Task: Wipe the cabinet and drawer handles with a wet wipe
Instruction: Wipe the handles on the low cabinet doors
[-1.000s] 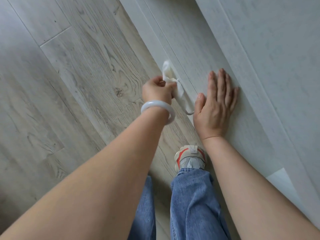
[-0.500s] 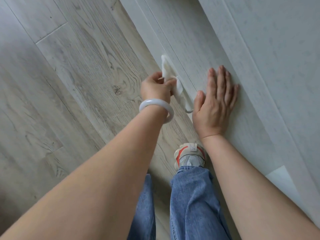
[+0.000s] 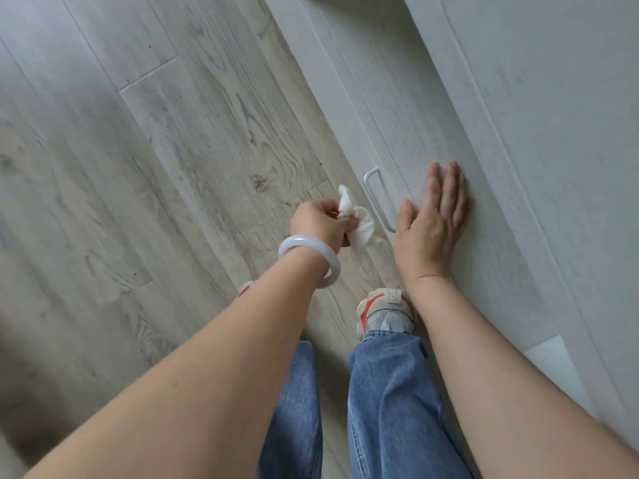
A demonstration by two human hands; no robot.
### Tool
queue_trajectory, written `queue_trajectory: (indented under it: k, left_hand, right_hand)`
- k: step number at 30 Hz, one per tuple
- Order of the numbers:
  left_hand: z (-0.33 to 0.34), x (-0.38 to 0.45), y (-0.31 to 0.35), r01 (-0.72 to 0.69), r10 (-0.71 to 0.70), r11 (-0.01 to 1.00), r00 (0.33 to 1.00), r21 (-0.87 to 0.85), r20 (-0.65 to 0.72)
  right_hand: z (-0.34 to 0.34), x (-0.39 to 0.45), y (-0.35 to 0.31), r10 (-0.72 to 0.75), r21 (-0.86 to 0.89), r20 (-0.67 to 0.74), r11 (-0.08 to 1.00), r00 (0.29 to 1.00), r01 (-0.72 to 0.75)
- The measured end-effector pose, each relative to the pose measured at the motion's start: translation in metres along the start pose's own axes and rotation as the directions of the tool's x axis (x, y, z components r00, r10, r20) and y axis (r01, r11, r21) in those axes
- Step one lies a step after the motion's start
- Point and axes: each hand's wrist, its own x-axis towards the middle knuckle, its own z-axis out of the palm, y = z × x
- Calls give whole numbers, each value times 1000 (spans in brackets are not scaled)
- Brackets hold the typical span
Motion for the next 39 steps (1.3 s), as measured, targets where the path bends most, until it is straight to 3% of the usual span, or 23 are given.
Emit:
queue_trajectory:
  k: [5,7,9,13,15,22,28,32,39]
  left_hand:
    - [-44,-33,18,25,-25,999,999,27,-30]
    - [-64,-47,29,27,-26,999,999,34,-47]
    - [-81,-56,42,30,-28,999,998,23,-57]
    - [-123,-70,78,-2,0,1000,996,-22,-93]
    - [-142,-79,100,-31,27,999,994,-38,-106]
    - [-212,-118,189,-110,100,989,990,-95,-98]
    - [-257,-122,274,-176,174,984,978,0,-117]
    - [-267,-94,319,-151,154,988,979,31,-131]
    - [-276,-24,392,-120,105,991,973,-63,-208]
  right_hand:
    - [-22,7,-28,108,-66,362,994,926,-90]
    - [-34,16,-48,44,-10,470,999,882,-45]
    - [-51,30,-75,-116,91,535,993,837,79]
    - [-104,84,-157,-496,244,429,868,755,432]
    - [-123,119,-193,-582,231,360,813,729,535]
    - [-167,190,-281,-442,257,512,897,737,360]
    - [-184,219,-320,-369,237,532,929,762,285]
    - [-174,263,-339,-401,249,505,916,765,315]
    - [-138,384,-386,-533,210,535,836,656,508]
